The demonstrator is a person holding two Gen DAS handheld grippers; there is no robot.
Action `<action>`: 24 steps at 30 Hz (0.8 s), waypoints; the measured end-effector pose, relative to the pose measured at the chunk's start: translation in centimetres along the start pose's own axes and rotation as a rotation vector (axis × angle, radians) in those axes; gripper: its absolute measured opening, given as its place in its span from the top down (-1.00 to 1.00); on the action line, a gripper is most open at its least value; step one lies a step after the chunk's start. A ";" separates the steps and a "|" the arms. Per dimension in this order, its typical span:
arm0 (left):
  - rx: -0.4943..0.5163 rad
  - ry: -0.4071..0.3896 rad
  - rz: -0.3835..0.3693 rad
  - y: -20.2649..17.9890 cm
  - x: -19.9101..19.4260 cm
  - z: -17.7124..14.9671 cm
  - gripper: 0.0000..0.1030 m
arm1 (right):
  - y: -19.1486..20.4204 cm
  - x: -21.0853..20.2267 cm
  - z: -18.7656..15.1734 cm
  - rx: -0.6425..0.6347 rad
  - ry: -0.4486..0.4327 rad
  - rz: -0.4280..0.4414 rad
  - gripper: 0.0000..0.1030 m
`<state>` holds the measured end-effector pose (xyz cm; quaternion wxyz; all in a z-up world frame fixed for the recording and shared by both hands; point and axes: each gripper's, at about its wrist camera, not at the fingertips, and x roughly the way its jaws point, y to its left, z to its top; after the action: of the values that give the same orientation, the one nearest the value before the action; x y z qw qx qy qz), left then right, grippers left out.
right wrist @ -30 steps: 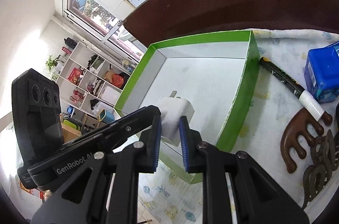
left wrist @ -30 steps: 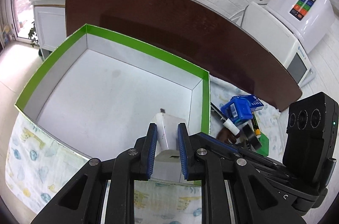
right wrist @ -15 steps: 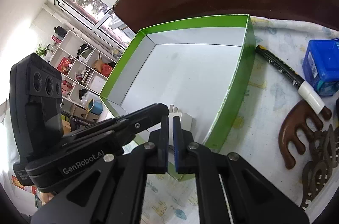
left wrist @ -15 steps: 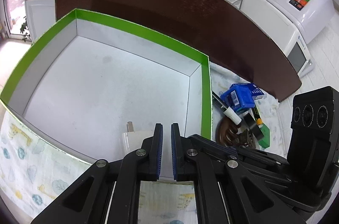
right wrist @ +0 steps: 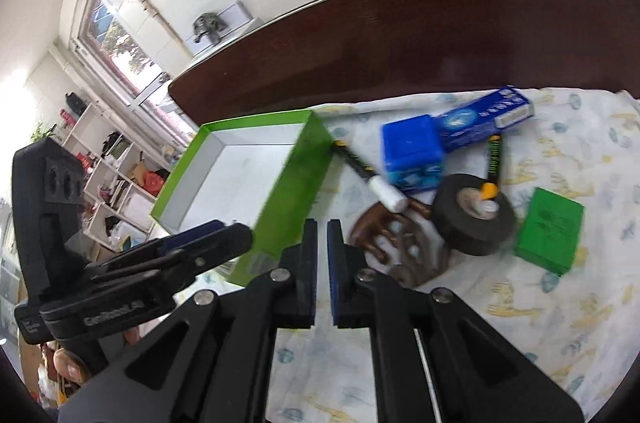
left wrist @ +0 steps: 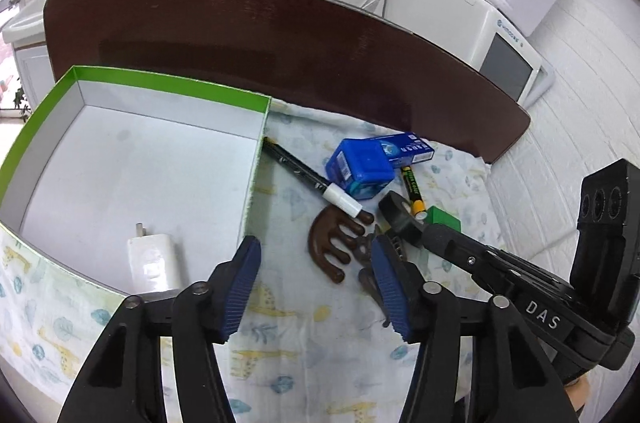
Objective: Organize rigid objects
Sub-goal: 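Move the left tool to the clear plastic tube case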
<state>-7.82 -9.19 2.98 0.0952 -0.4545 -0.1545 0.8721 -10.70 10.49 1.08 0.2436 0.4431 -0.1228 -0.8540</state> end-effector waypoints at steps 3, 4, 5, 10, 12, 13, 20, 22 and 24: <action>0.050 -0.011 0.010 -2.4 0.3 -0.5 -0.13 | -3.9 -1.6 -0.7 0.072 -0.014 -0.090 0.86; 0.061 -0.007 0.003 -3.2 0.5 -0.6 -0.13 | -5.3 -2.1 -1.0 0.099 -0.016 -0.111 0.86; 0.072 -0.006 -0.002 -4.0 0.7 -0.7 -0.13 | -6.4 -2.5 -1.3 0.123 -0.018 -0.125 0.86; 0.137 0.021 -0.008 -7.5 2.0 -1.1 -0.13 | -10.1 -4.1 -2.6 0.176 -0.016 -0.164 0.86; 0.143 0.043 -0.007 -8.3 2.8 -1.5 -0.13 | -10.6 -3.8 -2.8 0.185 -0.007 -0.139 0.86; 0.146 0.049 0.002 -8.5 3.1 -1.8 -0.13 | -10.7 -3.5 -2.8 0.183 0.000 -0.122 0.86; 0.127 0.113 0.054 -8.3 4.9 -3.7 -0.13 | -9.2 0.8 -1.8 0.152 0.084 -0.023 0.86; 0.110 0.126 0.058 -7.9 5.2 -3.9 -0.13 | -8.5 2.0 -1.4 0.134 0.110 -0.009 0.86; 0.099 0.133 0.063 -7.7 5.4 -4.1 -0.13 | -8.1 3.2 -1.2 0.122 0.135 -0.011 0.87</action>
<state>-7.36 0.38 -0.60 0.0999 -0.5109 -0.0902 0.8490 -13.74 15.68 -5.27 0.2192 0.5144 -0.1555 -0.8144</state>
